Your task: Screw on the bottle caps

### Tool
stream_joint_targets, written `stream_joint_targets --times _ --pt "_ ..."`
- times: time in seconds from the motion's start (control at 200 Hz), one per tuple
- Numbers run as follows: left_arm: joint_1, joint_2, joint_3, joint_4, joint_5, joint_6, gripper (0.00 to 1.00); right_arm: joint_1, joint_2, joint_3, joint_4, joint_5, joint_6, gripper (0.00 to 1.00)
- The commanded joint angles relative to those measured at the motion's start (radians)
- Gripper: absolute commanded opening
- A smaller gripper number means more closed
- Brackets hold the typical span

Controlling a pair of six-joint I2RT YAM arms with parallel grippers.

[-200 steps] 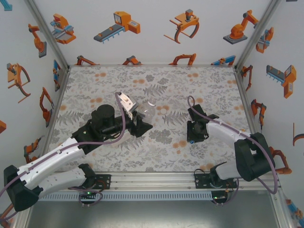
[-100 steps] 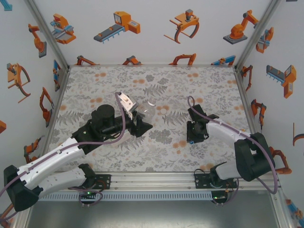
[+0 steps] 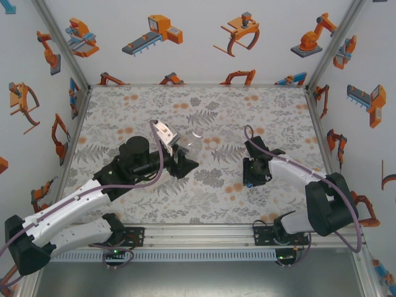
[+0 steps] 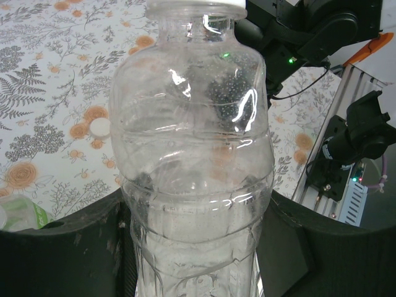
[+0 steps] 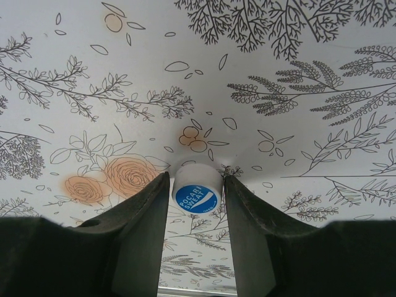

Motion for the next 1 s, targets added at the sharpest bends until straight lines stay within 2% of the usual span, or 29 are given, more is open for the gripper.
stream_joint_targets --times 0.0,0.576,0.726,0.886,0.996 --pt "0.008 -0.015 0.018 0.027 0.001 -0.01 0.0 -0.006 0.017 0.008 -0.05 -0.008 0.004 0.41" --pt "0.008 -0.002 0.021 0.036 0.014 -0.008 0.0 -0.006 0.022 0.016 -0.053 -0.005 0.002 0.36" --pt "0.008 -0.003 0.022 0.029 0.014 0.004 0.0 -0.007 0.004 0.02 -0.056 0.002 0.001 0.3" --pt "0.009 -0.011 0.037 -0.039 -0.015 0.042 0.0 -0.006 -0.07 0.033 -0.059 -0.013 -0.016 0.24" --pt "0.009 0.0 0.088 -0.173 -0.035 0.119 0.0 -0.006 -0.141 0.056 -0.063 -0.049 -0.052 0.22"
